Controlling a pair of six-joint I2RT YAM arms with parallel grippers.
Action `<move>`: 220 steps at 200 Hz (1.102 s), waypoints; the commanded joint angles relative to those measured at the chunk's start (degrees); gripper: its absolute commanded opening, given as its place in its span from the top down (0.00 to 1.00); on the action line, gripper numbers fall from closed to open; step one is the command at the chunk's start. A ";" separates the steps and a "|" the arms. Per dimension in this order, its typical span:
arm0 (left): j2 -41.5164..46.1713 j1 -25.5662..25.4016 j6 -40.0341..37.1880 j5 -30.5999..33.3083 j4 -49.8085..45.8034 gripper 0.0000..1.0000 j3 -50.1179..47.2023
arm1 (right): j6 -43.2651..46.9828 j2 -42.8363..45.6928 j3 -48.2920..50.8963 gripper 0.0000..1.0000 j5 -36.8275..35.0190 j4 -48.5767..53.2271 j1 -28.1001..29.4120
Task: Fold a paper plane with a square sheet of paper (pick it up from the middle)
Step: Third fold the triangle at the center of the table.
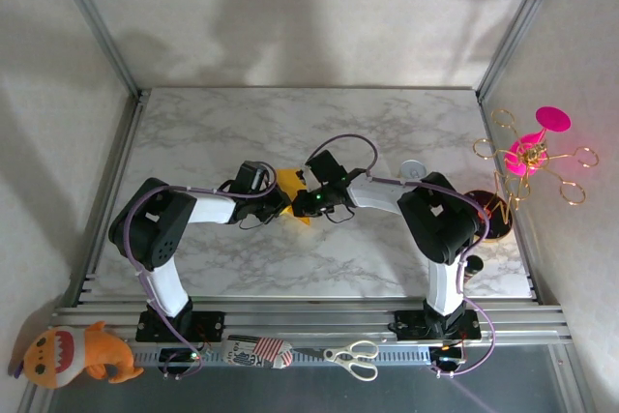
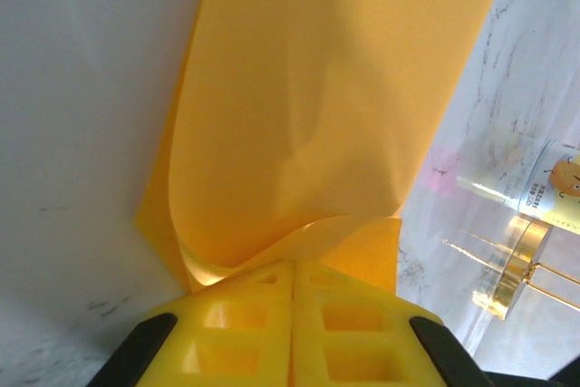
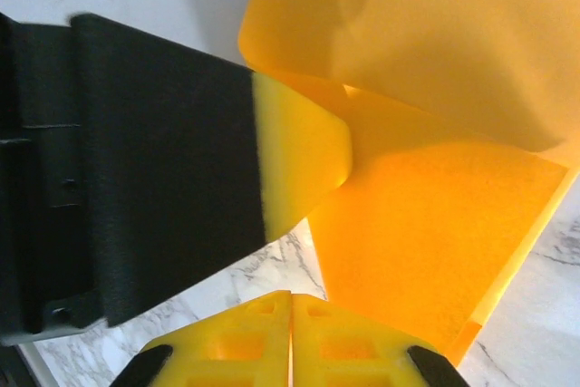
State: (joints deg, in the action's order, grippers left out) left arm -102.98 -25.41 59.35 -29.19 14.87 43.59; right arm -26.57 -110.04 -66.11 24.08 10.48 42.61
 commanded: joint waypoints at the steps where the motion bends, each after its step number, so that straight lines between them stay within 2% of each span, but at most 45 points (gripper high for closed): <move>1: -3.27 0.45 -0.59 3.33 -6.88 0.94 -1.10 | 0.62 -1.80 -1.43 0.90 -0.45 2.65 0.77; 144: -3.98 0.45 -1.16 4.05 -7.91 0.95 -1.05 | 1.40 -3.08 -1.05 0.88 -4.30 5.01 0.89; 187: -4.21 0.60 -1.69 4.57 -8.64 0.95 -0.96 | 2.63 -3.61 0.96 0.88 -4.19 5.60 0.84; 220: -4.42 0.89 -2.30 4.84 -9.12 0.95 -0.81 | 4.84 -0.76 4.58 0.89 -3.76 6.62 0.53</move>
State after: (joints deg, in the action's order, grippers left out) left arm -103.28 -25.41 58.67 -29.21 14.79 43.88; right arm -24.51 -111.79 -65.76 21.19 12.14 43.03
